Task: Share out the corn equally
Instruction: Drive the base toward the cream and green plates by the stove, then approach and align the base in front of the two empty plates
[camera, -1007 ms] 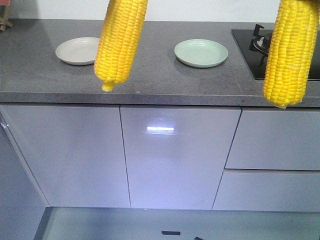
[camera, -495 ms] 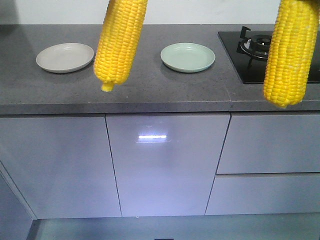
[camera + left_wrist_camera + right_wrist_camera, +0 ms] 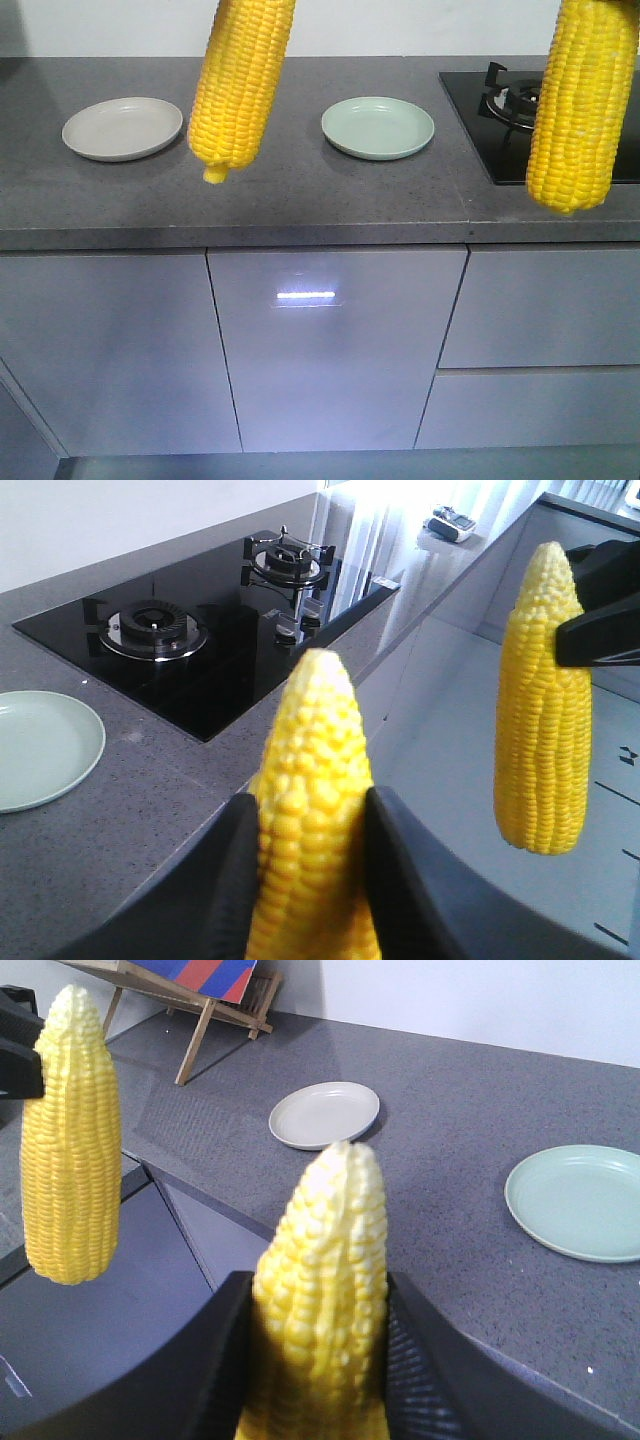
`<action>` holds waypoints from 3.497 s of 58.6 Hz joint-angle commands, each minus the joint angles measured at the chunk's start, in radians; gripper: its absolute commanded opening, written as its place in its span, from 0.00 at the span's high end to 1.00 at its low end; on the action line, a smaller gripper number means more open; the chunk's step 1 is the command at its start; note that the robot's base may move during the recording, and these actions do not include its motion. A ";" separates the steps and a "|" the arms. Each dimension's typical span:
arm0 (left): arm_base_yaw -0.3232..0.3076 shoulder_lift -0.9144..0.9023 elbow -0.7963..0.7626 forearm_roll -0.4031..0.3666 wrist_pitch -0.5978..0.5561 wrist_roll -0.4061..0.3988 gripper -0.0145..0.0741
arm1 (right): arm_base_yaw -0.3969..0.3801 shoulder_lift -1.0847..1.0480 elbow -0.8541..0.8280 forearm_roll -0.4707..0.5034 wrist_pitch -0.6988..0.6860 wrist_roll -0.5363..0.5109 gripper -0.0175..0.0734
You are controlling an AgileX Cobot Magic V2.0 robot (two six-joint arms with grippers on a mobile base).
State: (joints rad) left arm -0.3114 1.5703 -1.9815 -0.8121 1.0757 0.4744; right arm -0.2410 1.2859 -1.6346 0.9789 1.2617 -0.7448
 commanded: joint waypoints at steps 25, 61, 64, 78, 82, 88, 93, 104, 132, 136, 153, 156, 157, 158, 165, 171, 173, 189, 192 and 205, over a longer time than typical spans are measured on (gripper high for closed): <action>-0.001 -0.037 -0.027 -0.050 -0.050 -0.005 0.84 | -0.008 -0.023 -0.031 0.057 -0.020 -0.009 0.81; -0.001 -0.037 -0.027 -0.050 -0.050 -0.005 0.84 | -0.008 -0.023 -0.031 0.057 -0.020 -0.009 0.81; -0.001 -0.037 -0.027 -0.050 -0.050 -0.005 0.84 | -0.008 -0.023 -0.031 0.057 -0.020 -0.009 0.81; -0.001 -0.037 -0.027 -0.050 -0.050 -0.005 0.84 | -0.008 -0.023 -0.031 0.057 -0.020 -0.009 0.81; -0.001 -0.037 -0.027 -0.050 -0.050 -0.005 0.84 | -0.008 -0.023 -0.031 0.057 -0.020 -0.009 0.81; -0.001 -0.037 -0.027 -0.050 -0.050 -0.005 0.84 | -0.008 -0.023 -0.031 0.057 -0.020 -0.009 0.81; -0.001 -0.037 -0.027 -0.050 -0.050 -0.005 0.84 | -0.008 -0.023 -0.031 0.057 -0.020 -0.009 0.81; -0.001 -0.037 -0.027 -0.050 -0.050 -0.005 0.84 | -0.008 -0.023 -0.031 0.057 -0.020 -0.009 0.81; -0.001 -0.037 -0.027 -0.050 -0.050 -0.005 0.84 | -0.008 -0.023 -0.031 0.057 -0.020 -0.009 0.81; -0.001 -0.037 -0.027 -0.050 -0.050 -0.005 0.84 | -0.008 -0.023 -0.031 0.057 -0.020 -0.009 0.81; -0.001 -0.037 -0.027 -0.050 -0.050 -0.005 0.84 | -0.008 -0.023 -0.031 0.057 -0.020 -0.009 0.81; -0.001 -0.037 -0.027 -0.050 -0.050 -0.005 0.84 | -0.008 -0.023 -0.031 0.057 -0.020 -0.009 0.81; -0.001 -0.037 -0.027 -0.050 -0.050 -0.005 0.84 | -0.008 -0.023 -0.031 0.057 -0.020 -0.009 0.81; -0.001 -0.037 -0.027 -0.050 -0.050 -0.005 0.84 | -0.008 -0.023 -0.031 0.057 -0.020 -0.009 0.81; -0.001 -0.037 -0.027 -0.050 -0.050 -0.005 0.84 | -0.008 -0.023 -0.031 0.057 -0.020 -0.009 0.81; -0.001 -0.037 -0.027 -0.050 -0.050 -0.005 0.84 | -0.008 -0.023 -0.031 0.057 -0.020 -0.009 0.81; -0.001 -0.037 -0.027 -0.050 -0.050 -0.005 0.84 | -0.008 -0.023 -0.031 0.057 -0.020 -0.009 0.81; -0.001 -0.037 -0.027 -0.050 -0.050 -0.005 0.84 | -0.008 -0.023 -0.031 0.057 -0.020 -0.009 0.81; -0.001 -0.037 -0.027 -0.050 -0.050 -0.005 0.84 | -0.008 -0.023 -0.031 0.057 -0.020 -0.009 0.81; -0.001 -0.037 -0.027 -0.050 -0.050 -0.005 0.84 | -0.008 -0.023 -0.031 0.057 -0.020 -0.009 0.81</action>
State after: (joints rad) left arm -0.3114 1.5703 -1.9815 -0.8121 1.0786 0.4744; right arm -0.2410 1.2859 -1.6346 0.9789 1.2617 -0.7448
